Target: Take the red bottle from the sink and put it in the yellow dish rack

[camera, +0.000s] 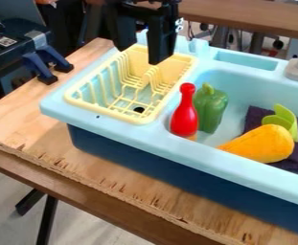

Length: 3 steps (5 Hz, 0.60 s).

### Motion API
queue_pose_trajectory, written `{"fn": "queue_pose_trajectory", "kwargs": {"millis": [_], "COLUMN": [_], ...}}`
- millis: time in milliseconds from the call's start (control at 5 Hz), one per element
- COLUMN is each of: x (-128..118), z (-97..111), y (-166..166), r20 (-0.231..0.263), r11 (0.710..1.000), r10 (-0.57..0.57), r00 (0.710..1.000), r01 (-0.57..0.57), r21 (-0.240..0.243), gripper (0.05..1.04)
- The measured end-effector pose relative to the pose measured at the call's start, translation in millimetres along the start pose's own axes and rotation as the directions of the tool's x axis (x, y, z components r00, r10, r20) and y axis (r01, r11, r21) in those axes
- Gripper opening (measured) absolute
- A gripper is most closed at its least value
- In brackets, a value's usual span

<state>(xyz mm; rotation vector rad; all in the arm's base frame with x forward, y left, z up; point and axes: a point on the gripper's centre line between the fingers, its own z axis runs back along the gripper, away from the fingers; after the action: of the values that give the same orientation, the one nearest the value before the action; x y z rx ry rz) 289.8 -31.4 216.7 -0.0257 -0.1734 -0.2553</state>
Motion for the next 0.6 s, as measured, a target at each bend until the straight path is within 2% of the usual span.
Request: {"fn": "queue_pose_trajectory", "kwargs": {"millis": [200,400,600], "x": [-2.3,-7.9,-9.3], "z": [-9.3,-11.1,-3.0], "y": [-0.1,-17.1,-30.7], "r20": [-0.032,-0.008,0.017], "r11": [1.000,0.997,0.998], "r10": [-0.001,0.057,0.029], "r00": [0.999,0.998,0.999], "r01": [0.000,-0.058,-0.027], "r21": [-0.005,-0.057,-0.064], "gripper": [1.003,1.003,1.003]}}
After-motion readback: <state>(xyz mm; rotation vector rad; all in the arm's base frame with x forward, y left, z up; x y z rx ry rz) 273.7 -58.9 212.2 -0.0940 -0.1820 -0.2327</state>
